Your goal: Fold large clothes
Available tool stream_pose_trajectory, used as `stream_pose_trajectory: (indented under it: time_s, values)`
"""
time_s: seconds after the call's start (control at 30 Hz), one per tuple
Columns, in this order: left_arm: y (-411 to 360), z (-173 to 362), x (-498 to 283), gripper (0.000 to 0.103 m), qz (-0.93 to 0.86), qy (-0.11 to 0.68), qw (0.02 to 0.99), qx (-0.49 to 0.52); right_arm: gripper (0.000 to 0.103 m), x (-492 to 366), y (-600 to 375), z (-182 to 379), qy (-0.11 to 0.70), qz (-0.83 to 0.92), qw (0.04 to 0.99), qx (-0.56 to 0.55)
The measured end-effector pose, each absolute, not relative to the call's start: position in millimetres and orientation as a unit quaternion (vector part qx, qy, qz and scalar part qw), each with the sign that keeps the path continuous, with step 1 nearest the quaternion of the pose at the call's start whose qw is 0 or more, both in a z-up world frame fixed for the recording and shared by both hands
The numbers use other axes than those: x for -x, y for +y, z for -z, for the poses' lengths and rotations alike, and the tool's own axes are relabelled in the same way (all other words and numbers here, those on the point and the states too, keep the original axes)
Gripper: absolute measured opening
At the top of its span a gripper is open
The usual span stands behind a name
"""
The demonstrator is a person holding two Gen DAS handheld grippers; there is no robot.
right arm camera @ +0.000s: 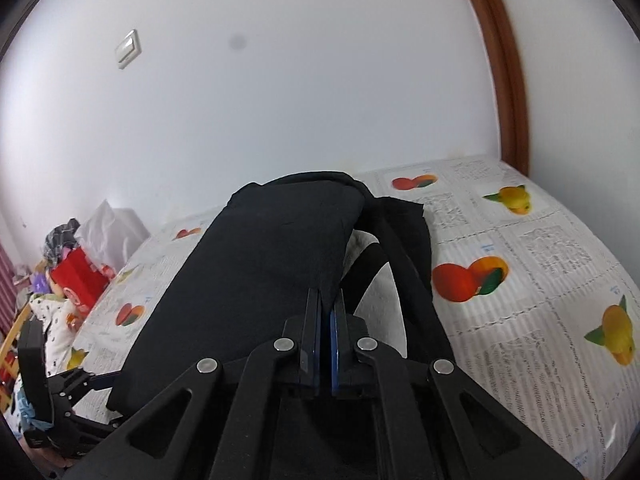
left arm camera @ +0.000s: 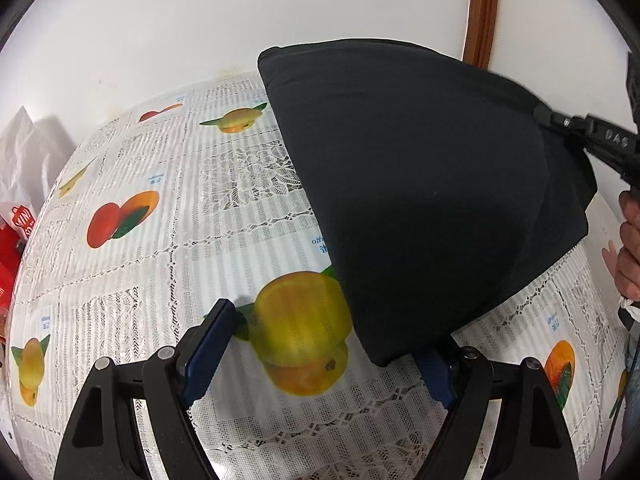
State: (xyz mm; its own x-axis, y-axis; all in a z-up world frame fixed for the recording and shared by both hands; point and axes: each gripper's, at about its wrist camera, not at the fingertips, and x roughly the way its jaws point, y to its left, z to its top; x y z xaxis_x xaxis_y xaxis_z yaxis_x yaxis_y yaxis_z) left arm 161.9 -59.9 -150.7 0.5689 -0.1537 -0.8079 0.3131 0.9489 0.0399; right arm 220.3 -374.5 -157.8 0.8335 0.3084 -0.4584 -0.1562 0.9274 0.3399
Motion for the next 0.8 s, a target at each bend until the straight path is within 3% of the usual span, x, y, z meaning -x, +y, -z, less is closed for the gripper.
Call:
stream_pose_trajectory:
  time_s: [0.2,0.23,0.3,0.37,0.4,0.6,0.7,0.77,0.8]
  values:
    - [-61.1,148.7,-159.7,0.082,0.135,0.448,0.879,-0.087,0.006,-218.7,-366.4,158.3,0.298,-0.115,0.940,-0.118]
    - [-60.4,147.5,-159.9,0.081,0.139,0.450,0.878,-0.085,0.010,-213.8,-367.5,154.7,0.293,-0.115,0.942,-0.116]
    - [-57.5,146.8,-161.1,0.081,0.150,0.449,0.878,-0.072,0.027,-208.6,-370.7,150.7,0.291,-0.118,0.943,-0.112]
    - [-57.3,146.8,-162.0,0.081,0.162,0.448,0.877,-0.060,0.060,-206.3,-374.2,151.0,0.293,-0.115,0.943,-0.104]
    - [-58.8,146.7,-161.7,0.081,0.167,0.448,0.877,-0.058,0.062,-206.6,-376.9,153.9,0.297,-0.111,0.943,-0.102]
    - [-86.9,148.5,-156.8,0.081,0.160,0.444,0.877,-0.093,0.061,-219.1,-376.5,169.9,0.330,-0.115,0.929,-0.121]
    - [-92.1,149.0,-157.8,0.083,0.147,0.444,0.878,-0.102,0.033,-229.2,-369.1,172.4,0.345,-0.106,0.927,-0.104]
    - [-93.4,148.8,-158.9,0.083,0.141,0.445,0.878,-0.102,0.009,-231.7,-368.1,168.6,0.345,-0.117,0.925,-0.106]
    - [-93.6,148.6,-159.3,0.083,0.139,0.445,0.879,-0.101,0.007,-230.8,-368.6,165.0,0.341,-0.127,0.925,-0.106]
